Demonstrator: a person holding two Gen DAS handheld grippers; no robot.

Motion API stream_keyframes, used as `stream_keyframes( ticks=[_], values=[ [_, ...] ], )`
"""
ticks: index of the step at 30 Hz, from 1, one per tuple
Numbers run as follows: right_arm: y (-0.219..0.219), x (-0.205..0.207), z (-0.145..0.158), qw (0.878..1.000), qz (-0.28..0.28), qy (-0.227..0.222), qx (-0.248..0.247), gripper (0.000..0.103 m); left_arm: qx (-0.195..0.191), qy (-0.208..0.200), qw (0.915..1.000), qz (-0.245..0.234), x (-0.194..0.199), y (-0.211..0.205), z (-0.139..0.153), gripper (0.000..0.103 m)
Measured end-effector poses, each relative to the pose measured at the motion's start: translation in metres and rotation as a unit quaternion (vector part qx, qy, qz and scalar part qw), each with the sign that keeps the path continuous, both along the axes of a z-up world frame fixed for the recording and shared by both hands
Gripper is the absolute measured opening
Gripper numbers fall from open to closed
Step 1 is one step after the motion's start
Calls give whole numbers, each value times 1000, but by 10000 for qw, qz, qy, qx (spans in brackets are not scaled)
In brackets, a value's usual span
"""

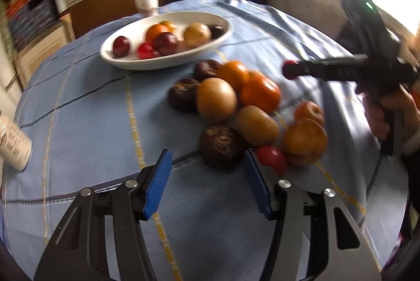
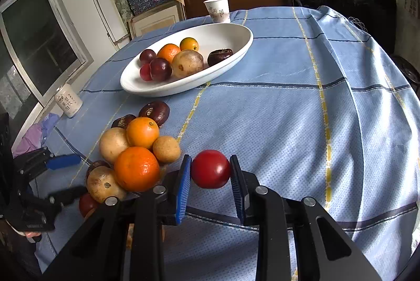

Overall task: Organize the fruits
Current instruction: 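Grasp a red tomato with the right tool while the left tool grasps a dark brown mangosteen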

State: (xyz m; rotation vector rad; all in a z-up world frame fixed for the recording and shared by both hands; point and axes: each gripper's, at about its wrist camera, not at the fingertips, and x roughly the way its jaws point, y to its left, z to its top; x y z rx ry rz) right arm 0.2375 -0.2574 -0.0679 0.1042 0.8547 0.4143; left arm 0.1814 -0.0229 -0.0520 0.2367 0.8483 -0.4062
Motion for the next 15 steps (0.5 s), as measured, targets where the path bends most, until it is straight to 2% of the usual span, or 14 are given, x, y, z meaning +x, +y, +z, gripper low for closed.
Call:
stream_keyframes(
  ticks=[7, 15],
  values=[
    [1, 0, 0, 10000, -3, 8, -14, 30, 134, 309, 9990, -281, 14, -4, -14, 54],
    [3, -1, 0, 10000, 1, 21, -26, 30, 231, 243, 9986, -401, 23, -12, -15, 52]
  ],
)
